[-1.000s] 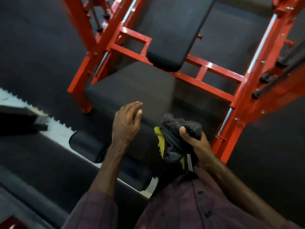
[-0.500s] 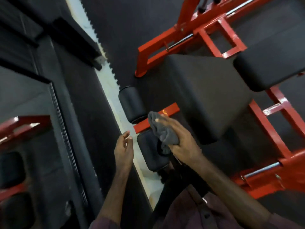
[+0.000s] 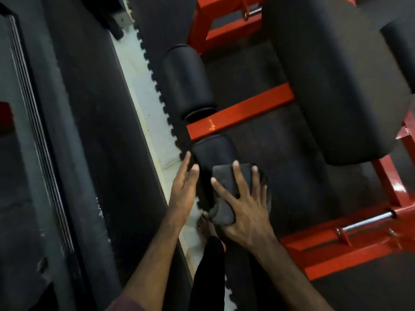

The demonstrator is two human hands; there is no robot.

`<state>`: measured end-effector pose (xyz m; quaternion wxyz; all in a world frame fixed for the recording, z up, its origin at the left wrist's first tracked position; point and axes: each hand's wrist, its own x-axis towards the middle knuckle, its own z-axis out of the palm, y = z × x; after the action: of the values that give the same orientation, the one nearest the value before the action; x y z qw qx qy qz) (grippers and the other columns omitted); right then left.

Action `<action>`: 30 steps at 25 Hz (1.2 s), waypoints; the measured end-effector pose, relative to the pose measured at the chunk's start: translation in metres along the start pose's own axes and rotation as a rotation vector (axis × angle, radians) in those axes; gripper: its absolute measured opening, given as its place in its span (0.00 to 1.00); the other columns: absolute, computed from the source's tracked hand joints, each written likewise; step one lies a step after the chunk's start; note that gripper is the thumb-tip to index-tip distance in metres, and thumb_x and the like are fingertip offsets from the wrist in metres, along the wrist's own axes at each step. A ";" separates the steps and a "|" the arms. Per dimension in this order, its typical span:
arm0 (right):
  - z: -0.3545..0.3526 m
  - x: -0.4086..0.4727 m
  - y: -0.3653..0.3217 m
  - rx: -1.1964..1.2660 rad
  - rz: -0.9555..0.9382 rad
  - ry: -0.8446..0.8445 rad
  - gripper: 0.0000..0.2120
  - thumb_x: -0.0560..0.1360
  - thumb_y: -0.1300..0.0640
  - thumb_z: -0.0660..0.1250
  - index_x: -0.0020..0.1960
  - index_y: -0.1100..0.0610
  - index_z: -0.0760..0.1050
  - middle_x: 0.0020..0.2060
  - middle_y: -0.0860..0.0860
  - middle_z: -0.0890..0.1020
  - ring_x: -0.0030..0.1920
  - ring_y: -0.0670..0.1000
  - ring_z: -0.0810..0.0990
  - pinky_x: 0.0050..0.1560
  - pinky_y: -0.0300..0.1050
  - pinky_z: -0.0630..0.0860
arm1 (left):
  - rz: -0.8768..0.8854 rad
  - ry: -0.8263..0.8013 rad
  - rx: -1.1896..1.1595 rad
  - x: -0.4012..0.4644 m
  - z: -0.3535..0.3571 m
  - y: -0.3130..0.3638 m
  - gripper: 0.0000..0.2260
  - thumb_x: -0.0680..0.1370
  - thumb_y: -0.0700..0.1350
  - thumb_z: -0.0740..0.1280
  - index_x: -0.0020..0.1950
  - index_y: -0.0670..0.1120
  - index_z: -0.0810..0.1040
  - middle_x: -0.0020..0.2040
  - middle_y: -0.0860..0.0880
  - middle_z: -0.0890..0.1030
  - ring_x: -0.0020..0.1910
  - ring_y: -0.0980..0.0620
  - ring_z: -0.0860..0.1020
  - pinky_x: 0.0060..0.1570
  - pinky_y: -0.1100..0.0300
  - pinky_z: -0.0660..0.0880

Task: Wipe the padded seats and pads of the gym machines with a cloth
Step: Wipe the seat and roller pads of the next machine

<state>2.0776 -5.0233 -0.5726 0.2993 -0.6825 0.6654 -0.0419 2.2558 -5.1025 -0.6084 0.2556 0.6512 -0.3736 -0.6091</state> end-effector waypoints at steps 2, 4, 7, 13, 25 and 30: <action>0.004 0.019 -0.003 -0.024 0.074 -0.001 0.43 0.72 0.27 0.64 0.82 0.29 0.48 0.84 0.48 0.35 0.83 0.69 0.40 0.73 0.78 0.59 | -0.021 -0.066 -0.081 0.013 0.002 -0.005 0.26 0.82 0.64 0.65 0.79 0.73 0.62 0.81 0.62 0.66 0.80 0.56 0.66 0.79 0.42 0.67; 0.004 0.038 -0.006 -0.011 0.087 0.050 0.41 0.73 0.31 0.62 0.82 0.30 0.48 0.85 0.47 0.38 0.82 0.69 0.47 0.71 0.75 0.68 | -0.021 -0.109 -0.115 0.018 0.007 -0.008 0.26 0.83 0.62 0.65 0.78 0.77 0.57 0.80 0.62 0.67 0.79 0.54 0.68 0.77 0.40 0.69; -0.006 0.075 -0.012 0.014 0.079 0.108 0.42 0.72 0.34 0.53 0.84 0.36 0.47 0.85 0.49 0.47 0.81 0.67 0.55 0.66 0.72 0.75 | -0.016 -0.122 -0.173 0.020 0.017 -0.018 0.29 0.82 0.65 0.64 0.78 0.77 0.53 0.79 0.63 0.69 0.77 0.52 0.72 0.74 0.39 0.72; 0.010 0.004 -0.011 0.029 0.053 0.192 0.43 0.76 0.36 0.58 0.86 0.49 0.50 0.85 0.51 0.53 0.85 0.59 0.51 0.70 0.68 0.73 | -0.137 -0.105 -0.331 0.016 0.025 -0.024 0.34 0.80 0.64 0.69 0.84 0.64 0.59 0.76 0.55 0.76 0.74 0.51 0.76 0.76 0.40 0.70; 0.013 -0.006 -0.004 -0.104 -0.082 0.177 0.38 0.75 0.44 0.65 0.83 0.49 0.62 0.85 0.53 0.54 0.85 0.60 0.51 0.72 0.68 0.71 | -0.120 0.040 -0.381 0.010 0.037 -0.022 0.38 0.74 0.67 0.73 0.81 0.65 0.64 0.75 0.57 0.77 0.74 0.55 0.75 0.76 0.47 0.71; 0.000 0.073 -0.002 -0.066 -0.088 0.207 0.42 0.72 0.57 0.74 0.83 0.50 0.63 0.84 0.55 0.57 0.84 0.62 0.54 0.70 0.69 0.73 | -0.044 0.107 -0.293 0.006 0.045 -0.011 0.26 0.87 0.53 0.62 0.84 0.63 0.58 0.75 0.60 0.74 0.73 0.60 0.73 0.74 0.58 0.71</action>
<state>2.0872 -5.0921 -0.5966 0.2043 -0.7127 0.6631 -0.1032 2.2138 -5.0948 -0.6264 0.3539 0.6465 -0.2525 -0.6269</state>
